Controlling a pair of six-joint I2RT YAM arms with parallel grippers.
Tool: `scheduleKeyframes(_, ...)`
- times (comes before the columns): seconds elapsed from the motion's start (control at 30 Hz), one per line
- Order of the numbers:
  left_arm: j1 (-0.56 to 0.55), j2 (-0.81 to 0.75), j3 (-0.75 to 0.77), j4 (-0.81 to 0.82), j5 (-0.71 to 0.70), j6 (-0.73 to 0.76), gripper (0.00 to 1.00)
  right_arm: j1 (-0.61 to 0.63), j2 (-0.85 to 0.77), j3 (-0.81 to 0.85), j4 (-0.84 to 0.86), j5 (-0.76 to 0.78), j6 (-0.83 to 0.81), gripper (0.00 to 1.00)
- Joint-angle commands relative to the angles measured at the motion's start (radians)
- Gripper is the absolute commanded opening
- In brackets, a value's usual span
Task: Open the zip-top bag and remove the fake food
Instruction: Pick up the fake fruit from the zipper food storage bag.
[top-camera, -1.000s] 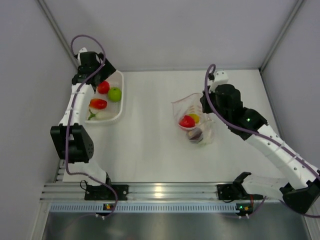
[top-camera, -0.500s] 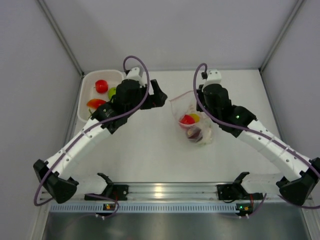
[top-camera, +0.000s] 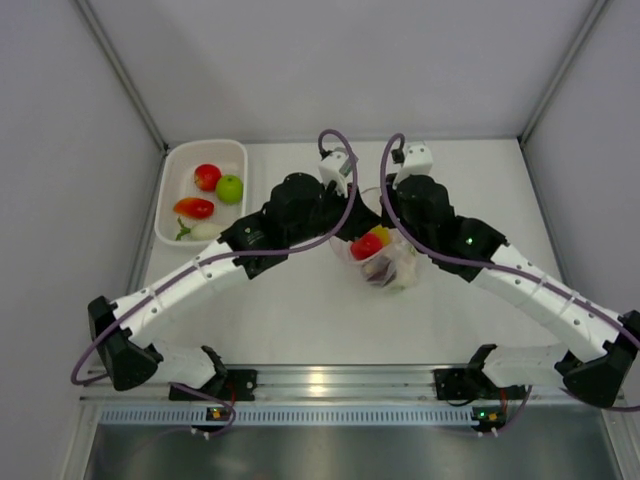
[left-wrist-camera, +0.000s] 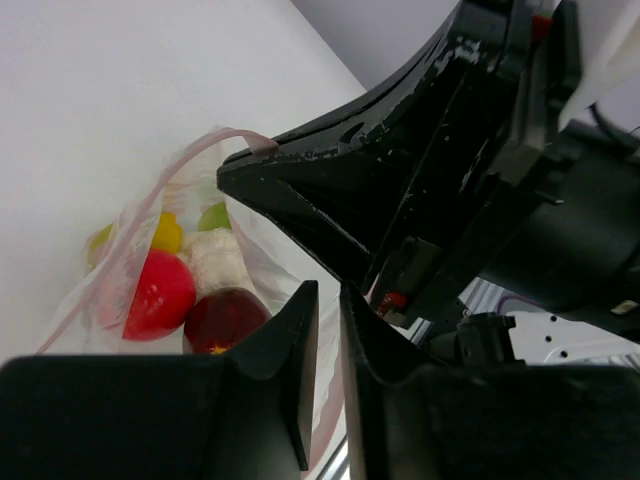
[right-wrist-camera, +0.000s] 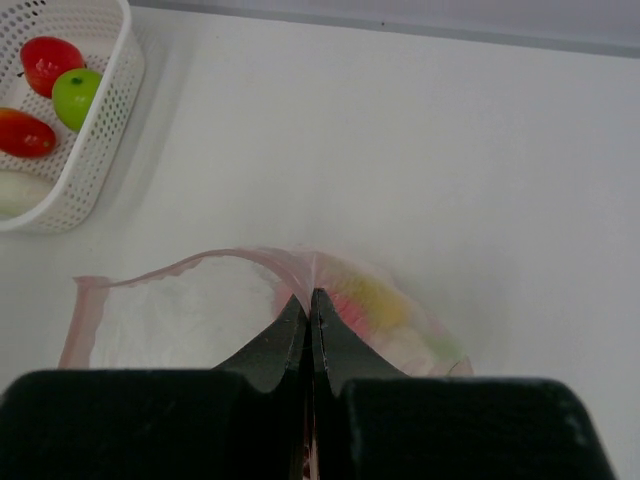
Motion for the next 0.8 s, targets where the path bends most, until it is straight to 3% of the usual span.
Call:
scheduleKeyframes(0.0,-0.003,0.017,-0.029,0.157,0.069,0.011,0.16,0.022,-0.046,0.029,0.079,0.038,0.019,0.00)
scheduleKeyframes(0.07,-0.003,0.026,-0.069,0.201,0.065,-0.004,0.13,0.022,-0.064,0.025,0.076,0.042,0.019,0.00)
scheduleKeyframes(0.1,-0.005,0.028,-0.083,0.213,0.052,-0.010,0.03,0.022,-0.067,0.024,0.076,0.046,0.017,0.00)
scheduleKeyframes(0.17,-0.006,0.036,-0.125,0.252,0.048,-0.010,0.00,0.022,-0.080,0.024,0.073,0.049,0.019,0.00)
scheduleKeyframes(0.3,-0.024,0.084,-0.184,0.332,0.028,0.060,0.00,0.022,-0.095,0.013,0.074,0.058,0.028,0.00)
scheduleKeyframes(0.4,-0.070,0.103,-0.214,0.350,0.023,0.200,0.00,0.022,-0.098,0.007,0.065,0.061,0.036,0.00)
scheduleKeyframes(0.77,-0.089,-0.010,-0.415,0.396,0.224,0.526,0.00,0.020,-0.139,-0.034,0.053,0.050,0.025,0.00)
